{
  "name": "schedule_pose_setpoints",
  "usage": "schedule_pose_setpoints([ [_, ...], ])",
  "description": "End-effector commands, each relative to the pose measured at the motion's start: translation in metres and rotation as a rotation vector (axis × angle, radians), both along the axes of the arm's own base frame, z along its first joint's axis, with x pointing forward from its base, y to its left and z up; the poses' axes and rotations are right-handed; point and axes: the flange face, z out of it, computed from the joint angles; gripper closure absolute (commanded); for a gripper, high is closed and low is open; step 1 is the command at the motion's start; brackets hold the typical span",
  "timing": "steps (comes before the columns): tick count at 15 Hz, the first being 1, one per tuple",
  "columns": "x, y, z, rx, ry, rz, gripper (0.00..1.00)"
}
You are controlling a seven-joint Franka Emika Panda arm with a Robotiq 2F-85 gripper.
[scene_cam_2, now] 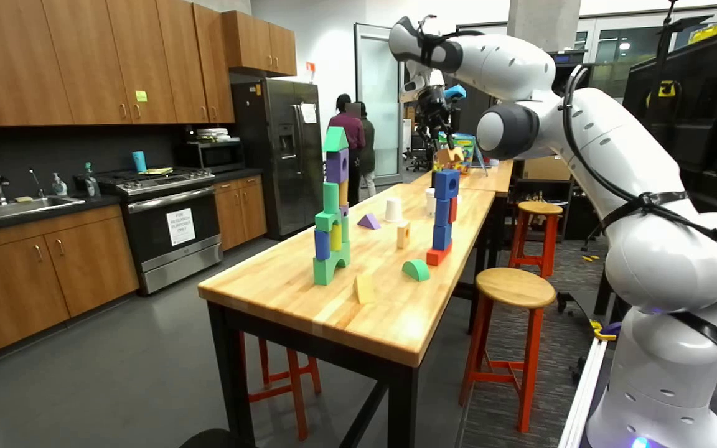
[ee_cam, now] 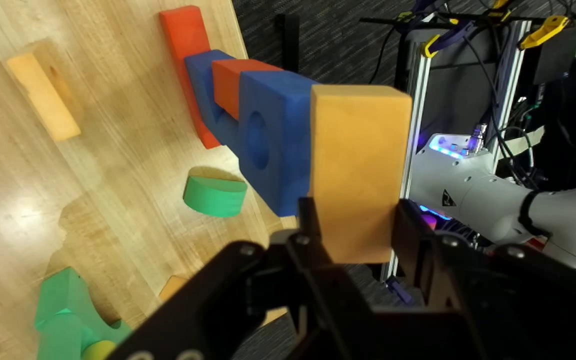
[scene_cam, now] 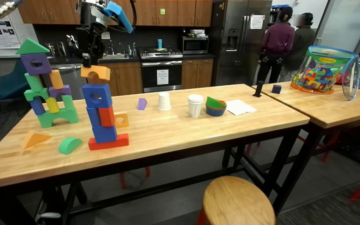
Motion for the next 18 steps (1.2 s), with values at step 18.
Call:
schedule_pose_setpoints([
  [18,0.004,-0.001,-0.013,0.011,0.022,-0.001,0.6],
])
